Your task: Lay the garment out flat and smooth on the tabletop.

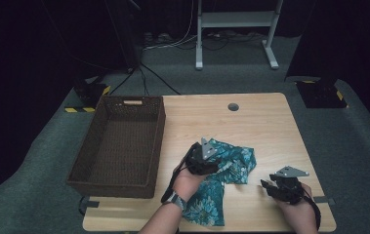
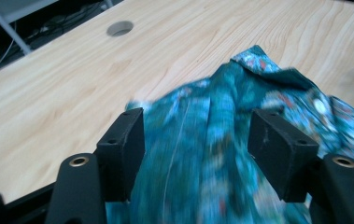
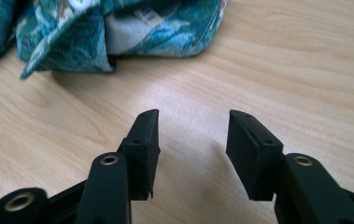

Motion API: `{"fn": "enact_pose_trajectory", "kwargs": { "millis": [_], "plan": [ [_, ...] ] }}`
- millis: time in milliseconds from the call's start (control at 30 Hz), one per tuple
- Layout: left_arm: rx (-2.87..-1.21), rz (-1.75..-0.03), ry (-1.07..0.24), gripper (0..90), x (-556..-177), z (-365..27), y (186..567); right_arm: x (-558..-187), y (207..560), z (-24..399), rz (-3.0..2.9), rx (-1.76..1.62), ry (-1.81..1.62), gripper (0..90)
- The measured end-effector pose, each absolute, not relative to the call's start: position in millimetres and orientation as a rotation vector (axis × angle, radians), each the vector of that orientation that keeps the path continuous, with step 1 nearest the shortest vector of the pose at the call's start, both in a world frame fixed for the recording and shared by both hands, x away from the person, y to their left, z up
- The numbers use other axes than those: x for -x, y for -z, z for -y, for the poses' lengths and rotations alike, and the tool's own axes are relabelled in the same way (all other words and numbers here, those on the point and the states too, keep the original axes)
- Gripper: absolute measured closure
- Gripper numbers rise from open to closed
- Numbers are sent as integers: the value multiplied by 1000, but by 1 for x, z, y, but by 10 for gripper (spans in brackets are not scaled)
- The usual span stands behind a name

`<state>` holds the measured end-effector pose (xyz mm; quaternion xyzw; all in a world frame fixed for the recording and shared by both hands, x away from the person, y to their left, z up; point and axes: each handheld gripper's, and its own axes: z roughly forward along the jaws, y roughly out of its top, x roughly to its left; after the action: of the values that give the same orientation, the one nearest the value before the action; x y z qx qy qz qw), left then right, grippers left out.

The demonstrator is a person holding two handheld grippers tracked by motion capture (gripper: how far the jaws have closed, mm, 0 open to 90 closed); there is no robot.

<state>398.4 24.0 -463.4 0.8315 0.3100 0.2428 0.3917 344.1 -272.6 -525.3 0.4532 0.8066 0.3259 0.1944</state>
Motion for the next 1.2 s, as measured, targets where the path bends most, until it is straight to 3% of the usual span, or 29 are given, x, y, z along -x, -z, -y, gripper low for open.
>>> {"fn": "enact_pose_trajectory", "kwargs": {
  "millis": [200, 233, 300, 367, 500, 567, 733, 967, 1200],
  "plan": [
    [-2229, -770, -562, 371, -438, 10, 468, -341, 528, 275, -2268, -1298, -925, 533],
    [-2294, -780, -487, 365, -449, 16, 478, -341, 529, 275, -2273, -1292, -923, 532],
    [-2344, -769, -455, 373, -451, 22, 487, -341, 530, 275, -2279, -1291, -924, 532],
    [-2390, -748, -452, 475, -450, 23, 493, -340, 530, 275, -2282, -1297, -928, 530],
    [-2385, -770, -394, 801, -448, 22, 496, -341, 530, 275, -2285, -1293, -932, 530],
    [-2387, -753, -404, 874, -446, 22, 494, -341, 530, 275, -2284, -1292, -931, 523],
    [-2295, -759, -439, 878, -444, 20, 477, -342, 530, 273, -2279, -1294, -926, 516],
    [-1884, -837, -503, 873, -434, 5, 415, -341, 531, 273, -2275, -1297, -926, 508],
    [-1885, -1002, -582, 866, -445, -28, 434, -341, 531, 273, -2278, -1292, -924, 509]
  ]
}}
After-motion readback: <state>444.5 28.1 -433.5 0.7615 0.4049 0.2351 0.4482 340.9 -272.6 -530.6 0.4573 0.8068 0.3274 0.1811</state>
